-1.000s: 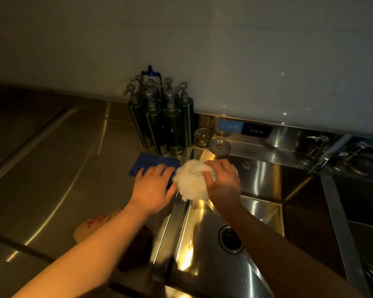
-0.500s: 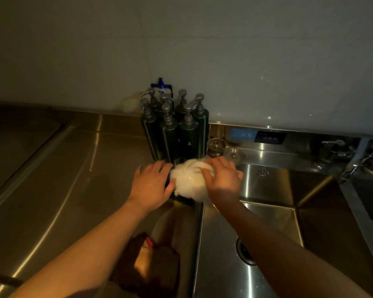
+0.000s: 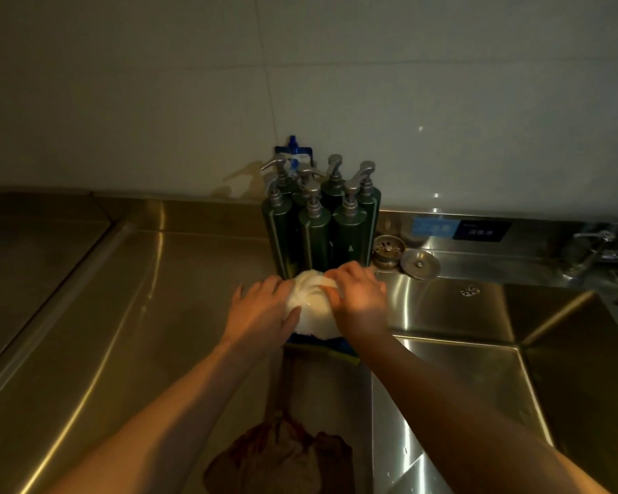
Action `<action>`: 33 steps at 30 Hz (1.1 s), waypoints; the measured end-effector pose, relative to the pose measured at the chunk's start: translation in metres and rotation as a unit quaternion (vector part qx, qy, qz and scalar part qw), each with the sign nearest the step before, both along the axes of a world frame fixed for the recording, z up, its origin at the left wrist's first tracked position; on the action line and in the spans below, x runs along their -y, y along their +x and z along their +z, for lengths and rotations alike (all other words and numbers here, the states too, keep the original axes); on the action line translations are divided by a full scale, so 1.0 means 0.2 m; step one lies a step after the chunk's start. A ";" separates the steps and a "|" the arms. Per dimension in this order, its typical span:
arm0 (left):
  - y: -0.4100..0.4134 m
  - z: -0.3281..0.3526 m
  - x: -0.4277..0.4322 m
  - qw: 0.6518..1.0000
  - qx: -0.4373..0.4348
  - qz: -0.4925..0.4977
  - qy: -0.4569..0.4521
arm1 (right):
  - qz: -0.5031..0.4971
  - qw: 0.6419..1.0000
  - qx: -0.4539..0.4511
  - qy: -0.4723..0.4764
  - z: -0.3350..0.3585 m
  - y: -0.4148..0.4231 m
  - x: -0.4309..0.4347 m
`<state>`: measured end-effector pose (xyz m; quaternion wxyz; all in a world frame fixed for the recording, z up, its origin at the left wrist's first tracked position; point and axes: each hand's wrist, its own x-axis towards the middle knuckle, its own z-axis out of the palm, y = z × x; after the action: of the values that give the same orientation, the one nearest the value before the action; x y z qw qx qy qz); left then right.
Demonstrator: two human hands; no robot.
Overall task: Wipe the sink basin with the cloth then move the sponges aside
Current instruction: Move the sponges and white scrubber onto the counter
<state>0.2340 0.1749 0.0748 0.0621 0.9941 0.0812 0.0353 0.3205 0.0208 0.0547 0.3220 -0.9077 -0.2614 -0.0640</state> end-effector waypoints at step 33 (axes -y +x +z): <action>-0.01 -0.23 0.21 0.990 -0.017 -0.020 0.136 | 0.080 0.994 0.039 -0.068 -0.27 -0.15 0.22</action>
<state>0.2317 0.1319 0.0287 -0.0747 0.9952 0.0568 0.0280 0.2905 -0.0224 0.0004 0.2529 -0.9007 -0.3488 -0.0550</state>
